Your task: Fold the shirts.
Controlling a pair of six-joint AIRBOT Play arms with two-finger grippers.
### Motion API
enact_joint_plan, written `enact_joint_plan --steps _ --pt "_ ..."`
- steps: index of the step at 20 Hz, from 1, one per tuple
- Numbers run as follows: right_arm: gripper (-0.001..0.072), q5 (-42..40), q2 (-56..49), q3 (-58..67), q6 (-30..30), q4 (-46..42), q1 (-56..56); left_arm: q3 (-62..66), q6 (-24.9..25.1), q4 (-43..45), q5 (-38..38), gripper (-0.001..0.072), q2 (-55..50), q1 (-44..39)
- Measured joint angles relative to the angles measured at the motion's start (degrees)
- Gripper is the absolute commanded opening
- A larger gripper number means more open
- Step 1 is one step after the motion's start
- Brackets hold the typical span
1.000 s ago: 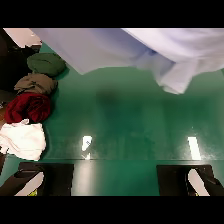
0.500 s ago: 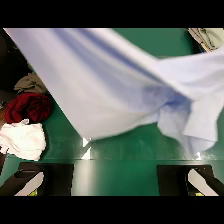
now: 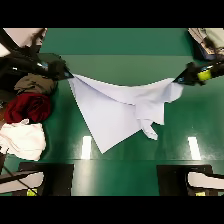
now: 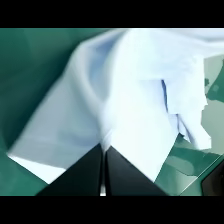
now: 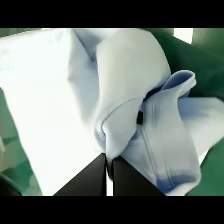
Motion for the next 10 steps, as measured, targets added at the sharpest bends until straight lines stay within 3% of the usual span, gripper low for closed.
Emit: enact_joint_plan --steps 1,3,4,10 --pt "0.0071 -2.23 -1.88 -0.48 -0.15 0.02 0.33 -0.52 0.26 -0.39 0.61 0.0023 -1.57 0.0" --pt "0.0531 -5.84 -5.2 0.42 -0.37 0.0 0.39 -1.11 0.85 -0.7 1.51 0.0023 -3.65 -0.02" --pt "0.0573 -7.1 -6.58 1.7 -0.52 0.09 0.07 -1.25 1.29 -0.85 1.79 0.0023 -4.26 -0.02" --pt "0.0559 -8.0 -9.27 10.45 -1.92 -0.15 -6.38 -1.01 3.28 -1.05 1.92 0.0023 -5.62 -0.02"
